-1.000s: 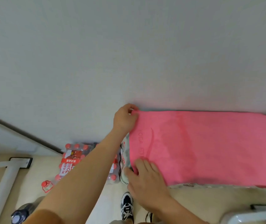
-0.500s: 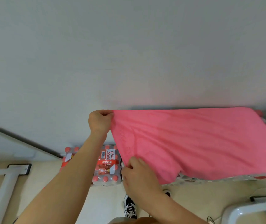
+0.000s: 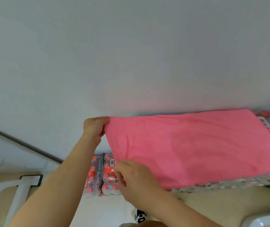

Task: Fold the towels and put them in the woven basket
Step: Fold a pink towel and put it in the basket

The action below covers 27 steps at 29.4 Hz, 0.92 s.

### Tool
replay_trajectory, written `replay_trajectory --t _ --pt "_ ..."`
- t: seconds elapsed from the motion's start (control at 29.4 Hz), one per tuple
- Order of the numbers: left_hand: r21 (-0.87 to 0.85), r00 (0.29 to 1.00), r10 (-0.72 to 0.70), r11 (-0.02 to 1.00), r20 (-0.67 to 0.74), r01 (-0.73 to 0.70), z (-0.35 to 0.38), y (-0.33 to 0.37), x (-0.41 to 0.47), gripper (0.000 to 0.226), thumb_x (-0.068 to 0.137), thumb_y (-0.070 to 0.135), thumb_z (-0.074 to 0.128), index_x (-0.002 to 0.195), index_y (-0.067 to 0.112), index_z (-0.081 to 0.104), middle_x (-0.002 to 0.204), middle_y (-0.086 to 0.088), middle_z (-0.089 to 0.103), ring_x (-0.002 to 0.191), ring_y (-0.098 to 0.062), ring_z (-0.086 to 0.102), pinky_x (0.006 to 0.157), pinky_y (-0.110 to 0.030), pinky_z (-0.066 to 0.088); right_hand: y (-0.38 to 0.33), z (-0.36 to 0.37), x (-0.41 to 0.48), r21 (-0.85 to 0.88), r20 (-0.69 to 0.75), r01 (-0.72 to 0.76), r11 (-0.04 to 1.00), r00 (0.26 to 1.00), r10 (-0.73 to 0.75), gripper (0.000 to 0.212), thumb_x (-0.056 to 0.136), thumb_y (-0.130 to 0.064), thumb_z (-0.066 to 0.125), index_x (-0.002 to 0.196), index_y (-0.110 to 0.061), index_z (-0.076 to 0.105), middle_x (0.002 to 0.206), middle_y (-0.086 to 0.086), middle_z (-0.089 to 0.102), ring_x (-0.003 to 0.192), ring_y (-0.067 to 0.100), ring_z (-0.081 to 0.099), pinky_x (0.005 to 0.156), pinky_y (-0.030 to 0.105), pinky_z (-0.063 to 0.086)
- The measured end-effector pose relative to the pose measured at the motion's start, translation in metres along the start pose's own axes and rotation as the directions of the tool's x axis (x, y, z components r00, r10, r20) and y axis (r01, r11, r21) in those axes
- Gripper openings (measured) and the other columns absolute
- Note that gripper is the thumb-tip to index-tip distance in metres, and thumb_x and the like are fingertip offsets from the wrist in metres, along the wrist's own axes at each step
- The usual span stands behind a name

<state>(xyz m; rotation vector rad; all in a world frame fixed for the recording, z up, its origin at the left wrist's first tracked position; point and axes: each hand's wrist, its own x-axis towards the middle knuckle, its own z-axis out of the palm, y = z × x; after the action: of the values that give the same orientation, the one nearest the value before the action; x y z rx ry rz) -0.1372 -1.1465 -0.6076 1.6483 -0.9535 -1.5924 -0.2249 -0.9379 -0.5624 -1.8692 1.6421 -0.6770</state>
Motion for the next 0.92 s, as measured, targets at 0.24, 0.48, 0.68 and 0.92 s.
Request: replay_trajectory --t 0.24,0.48,0.68,0.92 --pt "0.044 0.997 0.059 0.997 -0.051 -0.057 -0.015 0.027 -0.013 0.017 0.075 -0.005 0.067 0.082 0.008 0.074 0.094 -0.013 0.072 0.089 -0.027 0.066 0.09 -0.042 0.051 -0.026 -0.013 0.004 0.742 0.2 -0.216 0.635 0.975 0.098 0.04 0.079 0.001 0.069 0.099 -0.033 0.062 0.073 -0.016 0.055 0.068 0.0 0.052 0.074 0.019 0.047" --pt "0.03 0.993 0.111 0.993 0.029 -0.112 0.006 0.047 -0.032 0.017 0.083 -0.003 0.059 0.094 0.002 0.072 0.072 -0.011 0.06 0.059 -0.018 0.052 0.06 -0.029 0.045 0.004 -0.04 -0.011 0.847 0.119 -0.239 0.475 0.956 0.269 0.036 0.079 -0.001 0.072 0.102 -0.028 0.066 0.077 0.0 0.066 0.072 0.009 0.058 0.068 0.019 0.046" --pt "-0.123 0.929 0.155 0.985 0.337 -0.12 0.093 0.061 -0.068 0.013 0.084 -0.005 0.06 0.092 0.0 0.07 0.07 -0.012 0.065 0.063 -0.018 0.065 0.064 -0.024 0.055 0.056 -0.1 -0.06 0.889 -0.014 -0.223 0.4 0.859 0.511 0.018 0.076 -0.002 0.072 0.091 -0.013 0.074 0.073 -0.004 0.069 0.072 0.005 0.061 0.064 0.013 0.045" --pt "0.297 0.655 0.473 0.627 0.59 -0.72 0.221 0.055 -0.103 0.022 0.08 0.003 0.069 0.097 0.017 0.074 0.084 0.006 0.071 0.075 0.001 0.064 0.08 -0.013 0.049 0.116 -0.147 -0.13 0.939 -0.12 -0.185 0.288 0.611 0.783 0.02 0.071 -0.001 0.061 0.077 -0.013 0.077 0.072 -0.001 0.069 0.068 0.01 0.057 0.06 0.023 0.04"
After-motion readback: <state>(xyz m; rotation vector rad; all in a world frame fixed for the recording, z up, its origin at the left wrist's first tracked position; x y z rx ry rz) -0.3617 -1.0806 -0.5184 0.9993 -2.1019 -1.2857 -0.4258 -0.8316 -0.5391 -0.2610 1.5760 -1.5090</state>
